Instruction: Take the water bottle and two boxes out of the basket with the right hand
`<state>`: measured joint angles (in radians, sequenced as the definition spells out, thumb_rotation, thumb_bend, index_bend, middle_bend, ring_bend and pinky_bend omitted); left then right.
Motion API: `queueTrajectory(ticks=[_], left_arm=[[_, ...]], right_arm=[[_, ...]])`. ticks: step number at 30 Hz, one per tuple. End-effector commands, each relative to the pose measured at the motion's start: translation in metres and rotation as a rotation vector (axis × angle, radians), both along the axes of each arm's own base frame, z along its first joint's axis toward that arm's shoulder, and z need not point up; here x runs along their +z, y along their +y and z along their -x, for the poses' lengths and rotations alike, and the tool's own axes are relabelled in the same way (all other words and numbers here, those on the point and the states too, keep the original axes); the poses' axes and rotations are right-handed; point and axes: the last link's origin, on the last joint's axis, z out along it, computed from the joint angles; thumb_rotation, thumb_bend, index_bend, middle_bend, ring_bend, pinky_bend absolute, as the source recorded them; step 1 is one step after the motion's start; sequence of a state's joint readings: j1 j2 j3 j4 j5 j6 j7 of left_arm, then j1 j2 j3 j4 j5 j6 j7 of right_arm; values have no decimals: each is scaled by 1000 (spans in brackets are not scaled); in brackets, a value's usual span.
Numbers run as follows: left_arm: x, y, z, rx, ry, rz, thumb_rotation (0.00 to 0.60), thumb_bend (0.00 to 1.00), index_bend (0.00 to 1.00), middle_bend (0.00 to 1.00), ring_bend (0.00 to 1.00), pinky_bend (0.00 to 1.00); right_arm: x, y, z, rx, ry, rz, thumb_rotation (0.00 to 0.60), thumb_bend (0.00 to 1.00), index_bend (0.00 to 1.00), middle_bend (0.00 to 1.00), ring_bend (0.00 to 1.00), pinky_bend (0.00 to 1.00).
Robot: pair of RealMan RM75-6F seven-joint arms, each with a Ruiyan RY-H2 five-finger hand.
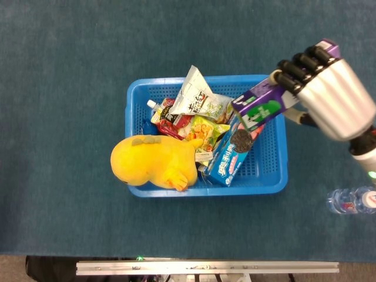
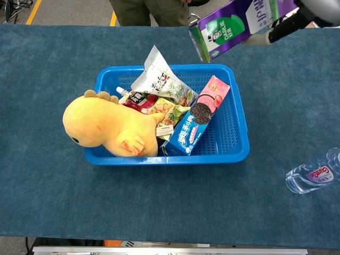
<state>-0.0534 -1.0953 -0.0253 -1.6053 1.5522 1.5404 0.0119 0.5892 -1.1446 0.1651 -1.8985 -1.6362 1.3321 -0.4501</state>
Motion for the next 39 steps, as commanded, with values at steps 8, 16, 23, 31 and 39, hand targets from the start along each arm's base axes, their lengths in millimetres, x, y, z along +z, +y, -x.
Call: queueTrajectory(ticks=[8,16,23,31,39], left_arm=[[1,0,0,-2,-3,-7,600,203,272,99,44,220],[2,0,0,-1,-7,-9,600,203,272,99,44,220],[2,0,0,-1,-7,-11,600,203,272,99,44,220],[3,0,-1,-4,-7,-14,600,203,272,99,44,220],[4,-1,-1,-7,-11,-22,600,202,272,99,44,220]], right_arm=[[36,19,22,-128,75,8,600,0,518,644,543,428],[41,30,58,-251,165,-19,600,0,518,644,543,428],[38,40,87,-353,241,-56,600,0,518,644,543,428],[34,50,117,-464,333,-108,600,0,518,644,543,428],[23,52,132,-518,402,-150,600,0,518,643,543,428]])
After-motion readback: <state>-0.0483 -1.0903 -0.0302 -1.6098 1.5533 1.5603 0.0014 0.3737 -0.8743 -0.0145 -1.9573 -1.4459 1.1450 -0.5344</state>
